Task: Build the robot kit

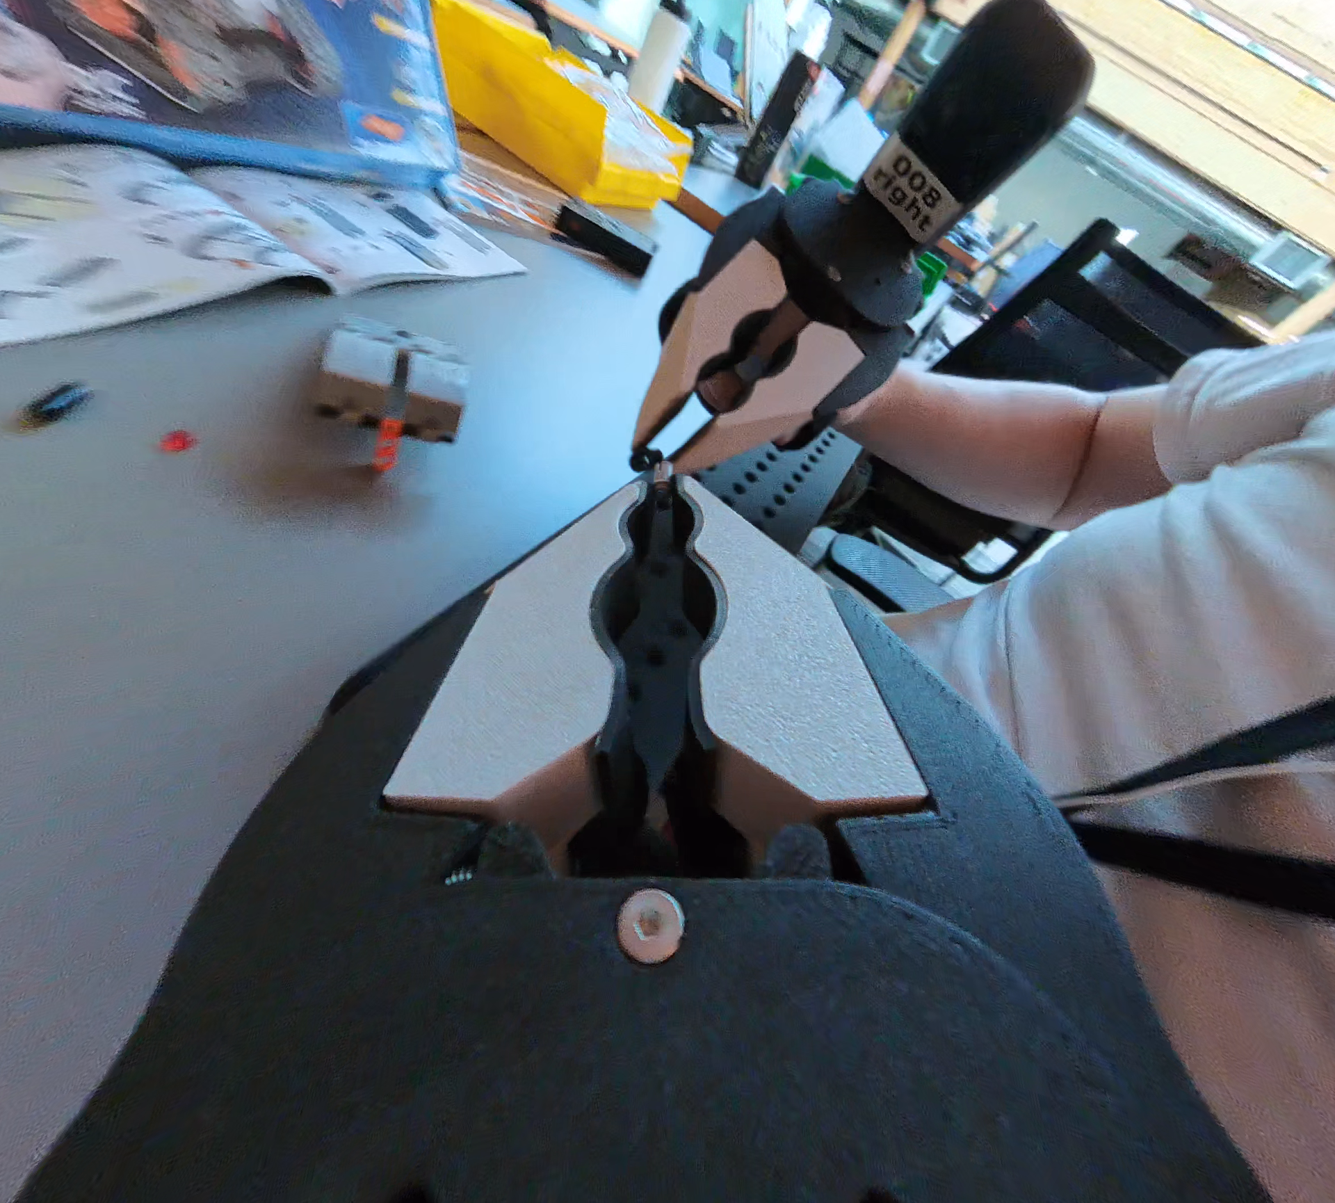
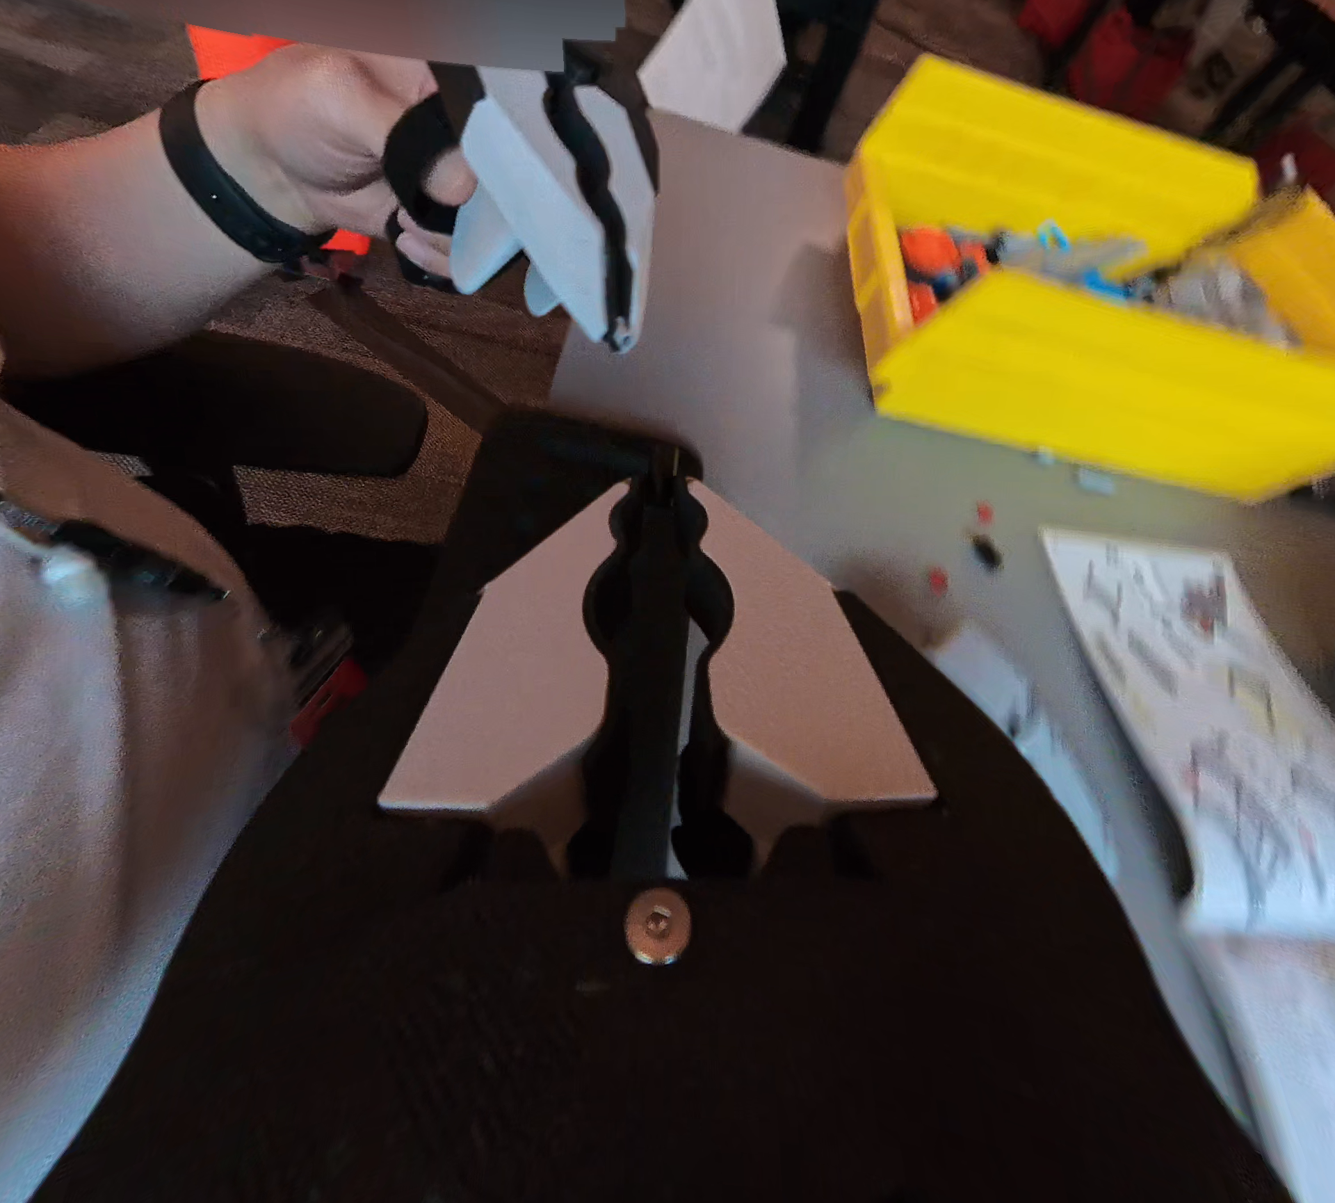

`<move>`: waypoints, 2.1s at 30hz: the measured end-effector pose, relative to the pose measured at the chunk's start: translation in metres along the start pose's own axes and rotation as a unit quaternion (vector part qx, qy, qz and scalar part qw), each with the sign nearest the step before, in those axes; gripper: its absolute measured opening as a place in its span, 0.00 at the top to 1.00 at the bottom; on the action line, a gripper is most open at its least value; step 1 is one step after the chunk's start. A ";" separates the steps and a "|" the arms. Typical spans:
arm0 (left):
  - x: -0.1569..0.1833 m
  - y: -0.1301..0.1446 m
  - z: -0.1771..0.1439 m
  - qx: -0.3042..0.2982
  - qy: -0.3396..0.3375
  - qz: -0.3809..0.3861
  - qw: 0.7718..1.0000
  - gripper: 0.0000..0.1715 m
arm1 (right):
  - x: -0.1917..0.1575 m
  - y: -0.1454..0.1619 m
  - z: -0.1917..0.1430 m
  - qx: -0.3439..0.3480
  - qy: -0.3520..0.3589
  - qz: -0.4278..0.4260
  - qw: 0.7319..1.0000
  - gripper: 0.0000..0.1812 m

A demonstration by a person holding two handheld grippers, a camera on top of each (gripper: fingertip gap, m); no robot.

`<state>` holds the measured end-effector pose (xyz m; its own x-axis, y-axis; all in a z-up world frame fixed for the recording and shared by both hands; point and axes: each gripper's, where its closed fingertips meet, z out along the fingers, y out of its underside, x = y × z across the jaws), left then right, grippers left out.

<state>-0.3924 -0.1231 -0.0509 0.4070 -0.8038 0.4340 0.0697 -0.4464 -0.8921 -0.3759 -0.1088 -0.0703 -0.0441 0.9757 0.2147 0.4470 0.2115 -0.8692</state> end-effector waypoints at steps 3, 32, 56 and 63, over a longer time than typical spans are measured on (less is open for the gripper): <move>0.007 0.001 0.065 -0.061 0.051 -0.032 0.996 0.99 | 0.004 0.044 -0.055 -0.015 0.056 0.041 0.997 0.95; 0.024 0.062 0.226 -0.304 0.175 -0.137 0.927 0.99 | 0.014 0.145 -0.156 -0.070 0.145 -0.074 0.984 0.97; 0.022 0.048 0.222 -0.261 0.202 -0.199 0.923 0.99 | 0.054 0.146 -0.172 -0.044 0.229 0.030 0.972 1.00; 0.022 0.039 0.219 -0.234 0.215 -0.209 0.925 0.99 | 0.108 0.194 -0.194 -0.101 0.293 0.157 0.938 0.87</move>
<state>-0.1808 -0.0720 -0.1040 0.0262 -0.5601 0.8280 -0.3046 -0.7934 -0.5271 -0.1204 0.0261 -0.1298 0.5903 0.7759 0.2227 0.5186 -0.1532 -0.8412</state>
